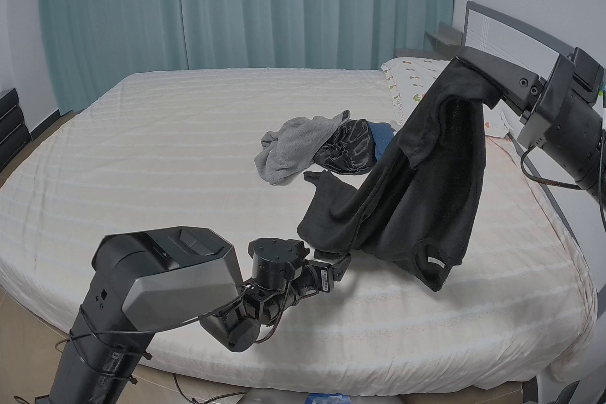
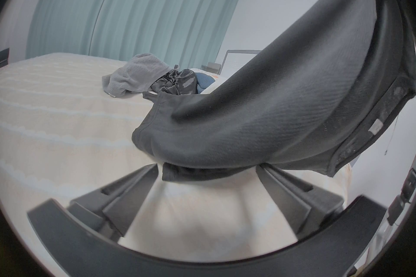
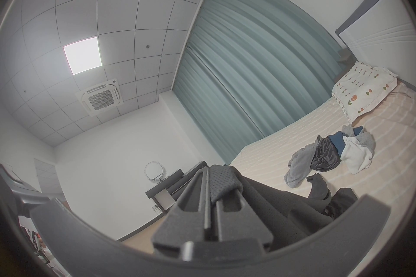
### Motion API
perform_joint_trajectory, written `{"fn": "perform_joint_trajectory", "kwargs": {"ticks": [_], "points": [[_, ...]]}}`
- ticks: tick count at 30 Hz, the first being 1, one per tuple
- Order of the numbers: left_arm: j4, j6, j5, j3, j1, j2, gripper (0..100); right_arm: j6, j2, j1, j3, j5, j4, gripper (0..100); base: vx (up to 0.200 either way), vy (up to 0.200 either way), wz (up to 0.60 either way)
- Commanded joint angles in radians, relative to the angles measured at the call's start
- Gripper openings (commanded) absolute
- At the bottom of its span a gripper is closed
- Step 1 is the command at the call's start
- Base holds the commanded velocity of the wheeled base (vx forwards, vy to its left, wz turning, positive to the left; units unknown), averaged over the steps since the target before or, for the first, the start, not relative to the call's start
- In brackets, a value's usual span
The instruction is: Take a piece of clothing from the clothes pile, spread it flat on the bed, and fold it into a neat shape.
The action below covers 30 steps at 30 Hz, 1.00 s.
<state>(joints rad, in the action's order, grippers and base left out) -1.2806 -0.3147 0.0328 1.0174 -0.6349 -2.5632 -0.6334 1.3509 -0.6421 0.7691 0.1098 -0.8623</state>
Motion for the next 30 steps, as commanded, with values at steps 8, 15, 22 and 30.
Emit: {"fn": "perform_joint_trajectory", "kwargs": {"ticks": [8, 15, 22, 30], "points": [[0.02, 0.025, 0.049, 0.07, 0.044, -0.054, 0, -0.002, 0.001, 0.015, -0.011, 0.002, 0.0, 0, 0.0, 0.0, 0.0], [0.023, -0.023, 0.061, -0.057, 0.101, 0.147, 0, -0.014, 0.04, 0.088, -0.017, 0.018, 0.0, 0, 0.0, 0.0, 0.0], [0.121, -0.123, 0.068, -0.195, 0.115, 0.432, 0, -0.017, 0.139, 0.199, -0.004, 0.057, -0.003, 0, 0.0, 0.0, 0.0], [0.351, -0.187, 0.133, -0.221, 0.139, 0.736, 0, -0.015, 0.304, 0.245, 0.108, 0.042, -0.099, 0, 0.0, 0.0, 0.0]]}}
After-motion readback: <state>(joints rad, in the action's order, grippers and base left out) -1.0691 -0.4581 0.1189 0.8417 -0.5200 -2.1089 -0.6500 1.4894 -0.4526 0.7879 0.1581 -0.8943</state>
